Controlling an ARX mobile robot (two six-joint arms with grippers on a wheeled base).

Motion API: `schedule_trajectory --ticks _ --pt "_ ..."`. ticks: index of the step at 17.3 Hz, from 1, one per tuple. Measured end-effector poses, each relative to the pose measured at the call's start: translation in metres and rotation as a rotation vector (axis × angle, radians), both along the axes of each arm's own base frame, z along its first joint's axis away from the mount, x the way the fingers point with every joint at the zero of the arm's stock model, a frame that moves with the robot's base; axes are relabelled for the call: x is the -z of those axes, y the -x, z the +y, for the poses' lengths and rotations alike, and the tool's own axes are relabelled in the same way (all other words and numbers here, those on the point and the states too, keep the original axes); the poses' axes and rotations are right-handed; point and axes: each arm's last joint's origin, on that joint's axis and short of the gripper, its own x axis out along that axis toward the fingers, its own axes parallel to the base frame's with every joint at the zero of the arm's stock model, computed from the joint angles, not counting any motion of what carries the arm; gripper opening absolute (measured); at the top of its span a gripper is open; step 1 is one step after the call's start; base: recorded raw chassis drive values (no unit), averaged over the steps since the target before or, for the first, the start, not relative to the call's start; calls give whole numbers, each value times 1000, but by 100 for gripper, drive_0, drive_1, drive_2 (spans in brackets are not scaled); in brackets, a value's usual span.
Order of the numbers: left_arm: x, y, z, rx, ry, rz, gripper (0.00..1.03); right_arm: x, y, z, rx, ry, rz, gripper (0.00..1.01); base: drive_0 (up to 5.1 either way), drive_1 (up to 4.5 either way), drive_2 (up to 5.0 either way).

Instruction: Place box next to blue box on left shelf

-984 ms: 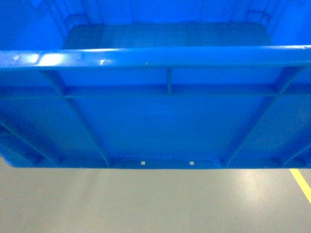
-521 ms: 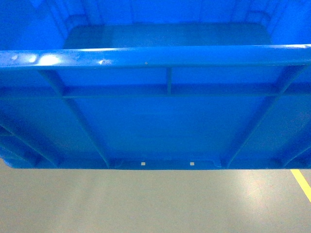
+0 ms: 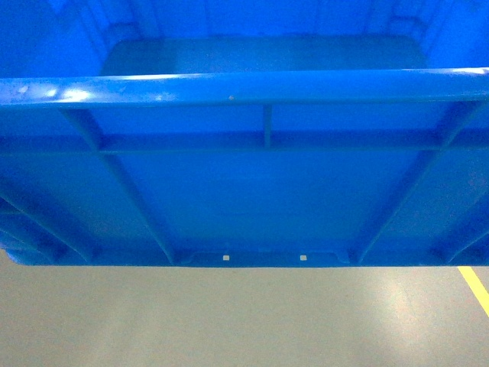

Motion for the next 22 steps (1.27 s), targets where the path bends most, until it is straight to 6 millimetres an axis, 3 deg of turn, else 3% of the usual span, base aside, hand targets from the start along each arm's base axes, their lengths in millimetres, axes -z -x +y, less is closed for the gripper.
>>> schedule_trajectory --ticks 22 --pt "0 0 0 0 -2 -2 18 0 0 0 -1 0 -1 10 -2 397 -400"
